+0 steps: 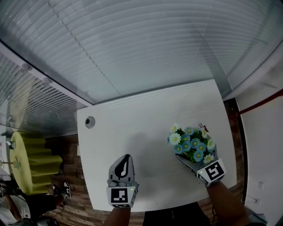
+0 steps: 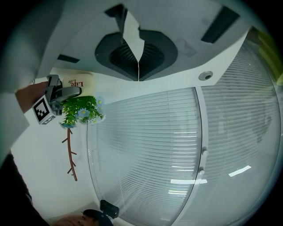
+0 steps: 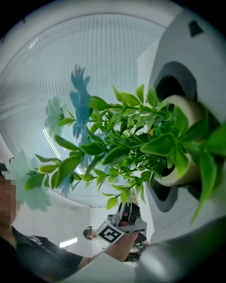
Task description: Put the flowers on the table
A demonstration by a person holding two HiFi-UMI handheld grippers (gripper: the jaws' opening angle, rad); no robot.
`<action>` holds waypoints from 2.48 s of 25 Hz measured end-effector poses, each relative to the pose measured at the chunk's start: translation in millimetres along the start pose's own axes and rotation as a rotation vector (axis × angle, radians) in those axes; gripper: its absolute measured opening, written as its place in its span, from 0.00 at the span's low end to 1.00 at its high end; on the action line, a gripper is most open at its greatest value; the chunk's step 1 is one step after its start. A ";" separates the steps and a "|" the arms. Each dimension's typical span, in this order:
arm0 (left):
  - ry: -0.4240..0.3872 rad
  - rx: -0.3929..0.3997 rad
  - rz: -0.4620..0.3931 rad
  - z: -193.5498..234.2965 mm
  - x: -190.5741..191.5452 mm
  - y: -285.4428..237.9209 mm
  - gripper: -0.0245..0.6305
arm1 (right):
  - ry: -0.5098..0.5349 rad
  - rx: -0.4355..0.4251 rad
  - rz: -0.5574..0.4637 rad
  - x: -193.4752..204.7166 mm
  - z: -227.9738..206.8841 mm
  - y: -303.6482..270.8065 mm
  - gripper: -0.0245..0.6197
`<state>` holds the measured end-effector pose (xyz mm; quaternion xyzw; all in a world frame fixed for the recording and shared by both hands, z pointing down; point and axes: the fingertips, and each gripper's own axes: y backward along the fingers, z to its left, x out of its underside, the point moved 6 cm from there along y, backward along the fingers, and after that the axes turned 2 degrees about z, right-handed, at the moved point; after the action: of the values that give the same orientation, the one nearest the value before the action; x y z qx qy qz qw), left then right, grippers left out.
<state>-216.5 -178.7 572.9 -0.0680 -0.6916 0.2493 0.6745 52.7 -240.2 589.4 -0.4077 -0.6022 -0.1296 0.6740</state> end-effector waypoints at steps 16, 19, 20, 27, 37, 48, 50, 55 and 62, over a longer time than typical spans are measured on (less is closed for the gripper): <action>-0.018 -0.007 -0.024 3.9 -8.4 10.0 0.05 | -0.062 0.021 0.079 -2.4 3.3 5.7 0.84; -0.023 -0.010 -0.035 1.2 -16.2 15.4 0.05 | -0.084 0.025 0.090 0.0 8.6 18.0 0.84; -0.022 -0.013 -0.042 0.8 -20.7 17.1 0.05 | -0.086 0.028 0.101 1.9 10.4 21.9 0.84; -0.036 -0.031 -0.079 5.6 -45.7 29.0 0.05 | -0.104 0.033 0.153 13.1 16.9 39.4 0.84; -0.064 -0.046 -0.095 8.3 -62.3 45.6 0.05 | -0.105 0.013 0.127 10.9 32.7 57.6 0.84; -0.080 -0.048 -0.108 1.7 -77.5 62.6 0.05 | -0.060 -0.001 0.087 -21.3 38.0 68.6 0.84; -0.085 -0.040 -0.104 -2.2 -77.9 66.0 0.05 | -0.052 0.003 0.079 -28.5 36.7 70.7 0.84; -0.101 -0.025 -0.118 -11.4 -82.1 71.3 0.05 | -0.037 0.007 0.053 -46.3 31.9 76.3 0.84; -0.098 -0.056 -0.164 -7.2 -101.5 80.3 0.05 | 0.020 0.010 0.009 -78.5 28.5 80.1 0.84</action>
<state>-220.8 -151.0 446.3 -0.0176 -0.7337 0.1768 0.6559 67.0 -194.1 484.2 -0.4059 -0.5942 -0.1277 0.6826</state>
